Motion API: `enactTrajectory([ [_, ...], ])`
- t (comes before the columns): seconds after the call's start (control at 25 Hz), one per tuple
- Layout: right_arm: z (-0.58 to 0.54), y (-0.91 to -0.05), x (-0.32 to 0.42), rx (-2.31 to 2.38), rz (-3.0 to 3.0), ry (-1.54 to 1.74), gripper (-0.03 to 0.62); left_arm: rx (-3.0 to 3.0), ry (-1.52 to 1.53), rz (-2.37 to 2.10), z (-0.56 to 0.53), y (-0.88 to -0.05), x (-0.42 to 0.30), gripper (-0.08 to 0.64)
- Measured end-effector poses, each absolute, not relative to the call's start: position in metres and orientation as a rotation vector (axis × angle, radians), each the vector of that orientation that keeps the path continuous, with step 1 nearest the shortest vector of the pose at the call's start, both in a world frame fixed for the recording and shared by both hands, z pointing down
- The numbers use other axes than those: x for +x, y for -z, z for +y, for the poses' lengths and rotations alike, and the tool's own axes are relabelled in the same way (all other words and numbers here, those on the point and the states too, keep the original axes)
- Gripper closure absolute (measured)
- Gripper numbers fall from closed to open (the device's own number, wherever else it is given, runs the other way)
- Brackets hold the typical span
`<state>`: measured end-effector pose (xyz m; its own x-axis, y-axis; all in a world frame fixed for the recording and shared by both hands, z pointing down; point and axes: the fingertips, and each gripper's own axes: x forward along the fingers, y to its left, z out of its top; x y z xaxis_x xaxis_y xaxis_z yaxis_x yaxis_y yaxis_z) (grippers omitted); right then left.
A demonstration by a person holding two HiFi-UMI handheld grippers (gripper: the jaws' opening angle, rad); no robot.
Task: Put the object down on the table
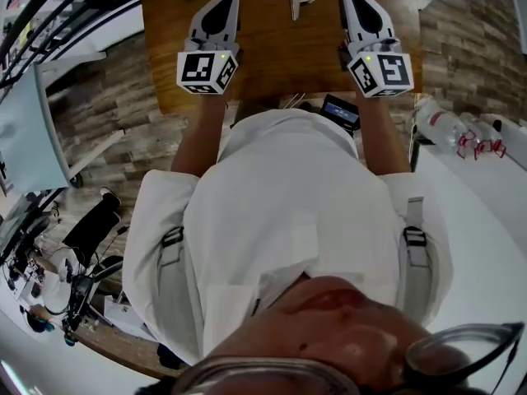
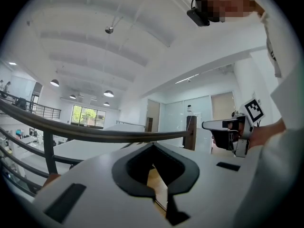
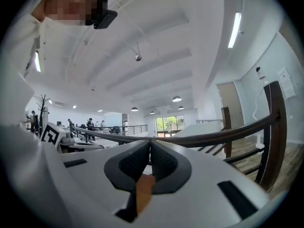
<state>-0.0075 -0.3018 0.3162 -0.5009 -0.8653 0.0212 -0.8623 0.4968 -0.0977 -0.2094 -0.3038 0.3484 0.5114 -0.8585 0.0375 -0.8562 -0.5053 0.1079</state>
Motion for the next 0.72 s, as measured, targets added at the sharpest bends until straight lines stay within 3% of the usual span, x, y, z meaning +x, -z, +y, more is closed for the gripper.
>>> enactTrajectory([
  [0.44,-0.170,-0.345,0.112,-1.571,2.739,0.171,0.568,2.613,0.017,-1.609,-0.165,-0.337,-0.102,0.546],
  [0.72,-0.108,-0.354,0.150,-1.590,2.727,0.225,0.568,2.575,-0.006,-1.591,-0.099,-0.349,-0.073,0.546],
])
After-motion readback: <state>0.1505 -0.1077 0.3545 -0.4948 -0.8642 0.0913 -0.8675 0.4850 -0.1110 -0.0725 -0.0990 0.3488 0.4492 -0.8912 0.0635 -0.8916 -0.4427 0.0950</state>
